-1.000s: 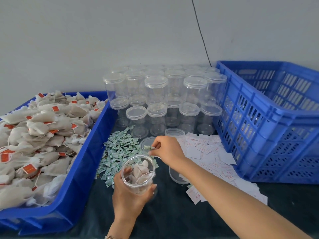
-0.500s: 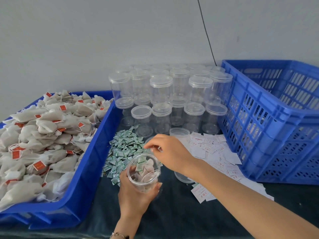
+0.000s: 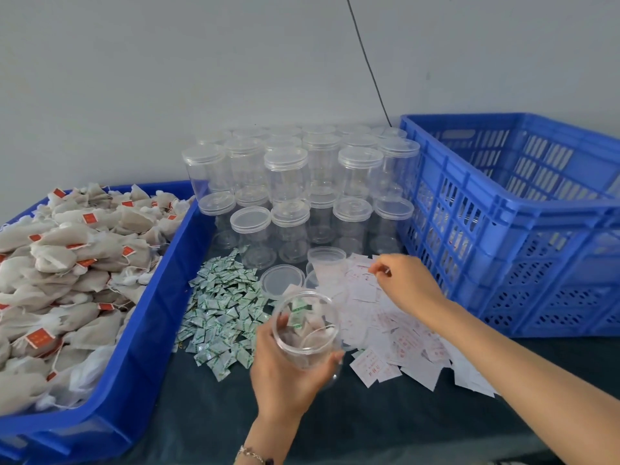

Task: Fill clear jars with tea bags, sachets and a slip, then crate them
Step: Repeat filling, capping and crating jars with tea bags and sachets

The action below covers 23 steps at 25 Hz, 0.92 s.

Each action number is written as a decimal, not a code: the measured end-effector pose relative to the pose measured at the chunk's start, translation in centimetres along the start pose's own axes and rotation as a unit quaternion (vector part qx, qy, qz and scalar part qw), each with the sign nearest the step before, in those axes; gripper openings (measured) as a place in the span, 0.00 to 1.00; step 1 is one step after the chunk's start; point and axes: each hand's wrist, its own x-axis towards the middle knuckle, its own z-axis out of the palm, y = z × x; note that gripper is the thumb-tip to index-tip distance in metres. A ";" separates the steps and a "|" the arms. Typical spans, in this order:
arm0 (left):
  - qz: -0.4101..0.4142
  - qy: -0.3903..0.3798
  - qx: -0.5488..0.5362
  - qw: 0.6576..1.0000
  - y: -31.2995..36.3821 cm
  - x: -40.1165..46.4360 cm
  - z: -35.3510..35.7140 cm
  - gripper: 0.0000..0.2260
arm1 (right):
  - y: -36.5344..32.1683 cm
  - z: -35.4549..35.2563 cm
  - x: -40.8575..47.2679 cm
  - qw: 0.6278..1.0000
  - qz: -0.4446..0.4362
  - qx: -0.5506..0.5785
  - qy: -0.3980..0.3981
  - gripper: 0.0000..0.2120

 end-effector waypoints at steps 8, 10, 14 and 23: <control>0.000 -0.083 -0.030 0.996 -0.2 -1.7 3.6 0.41 | 5.8 2.4 -1.6 0.963 -0.023 -0.137 -0.229 0.27; -0.005 -0.087 -0.026 0.996 -0.2 -1.7 3.6 0.41 | 6.3 3.2 -2.1 0.961 -0.027 -0.161 -0.221 0.21; -0.001 -0.086 -0.013 0.996 -0.1 -1.8 3.6 0.38 | 6.0 3.8 -2.8 0.972 -0.057 -0.193 -0.125 0.07; 0.011 -0.089 -0.010 0.996 -0.5 -1.7 3.7 0.41 | 3.9 2.2 -2.6 0.997 -0.043 0.039 0.043 0.07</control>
